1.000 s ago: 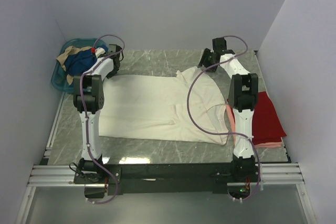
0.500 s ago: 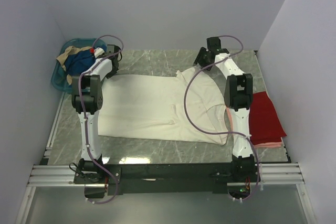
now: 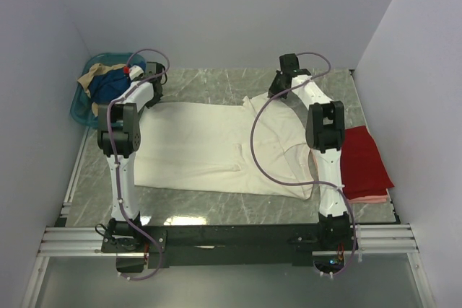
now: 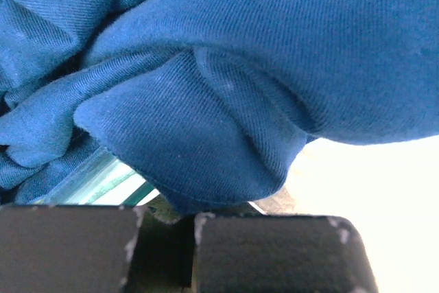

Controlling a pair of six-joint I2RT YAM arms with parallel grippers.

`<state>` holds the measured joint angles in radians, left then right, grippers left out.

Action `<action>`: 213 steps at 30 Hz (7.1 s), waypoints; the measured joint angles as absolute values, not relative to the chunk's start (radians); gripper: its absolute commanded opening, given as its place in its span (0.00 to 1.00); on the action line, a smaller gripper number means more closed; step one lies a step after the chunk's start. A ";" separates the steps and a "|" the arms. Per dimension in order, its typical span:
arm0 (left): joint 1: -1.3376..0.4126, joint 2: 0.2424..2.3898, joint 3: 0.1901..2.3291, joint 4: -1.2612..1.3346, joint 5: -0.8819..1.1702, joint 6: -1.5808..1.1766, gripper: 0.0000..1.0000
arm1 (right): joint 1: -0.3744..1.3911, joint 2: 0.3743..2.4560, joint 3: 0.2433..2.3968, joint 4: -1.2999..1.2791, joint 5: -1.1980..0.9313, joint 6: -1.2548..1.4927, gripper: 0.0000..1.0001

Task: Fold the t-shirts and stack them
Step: Fold the tshirt

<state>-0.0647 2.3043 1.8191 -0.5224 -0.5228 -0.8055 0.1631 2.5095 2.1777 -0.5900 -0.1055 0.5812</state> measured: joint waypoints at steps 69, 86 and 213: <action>-0.019 1.551 0.962 -0.273 -0.455 -1.034 0.01 | 0.187 1.214 0.727 -0.385 -0.081 0.638 0.00; 0.043 1.423 0.749 -0.178 -0.402 -1.057 0.48 | 0.188 1.119 0.607 -0.355 -0.211 0.619 0.51; -0.992 1.645 0.939 -0.095 -0.115 -0.769 0.61 | 0.239 0.971 0.533 -0.498 0.072 0.738 0.52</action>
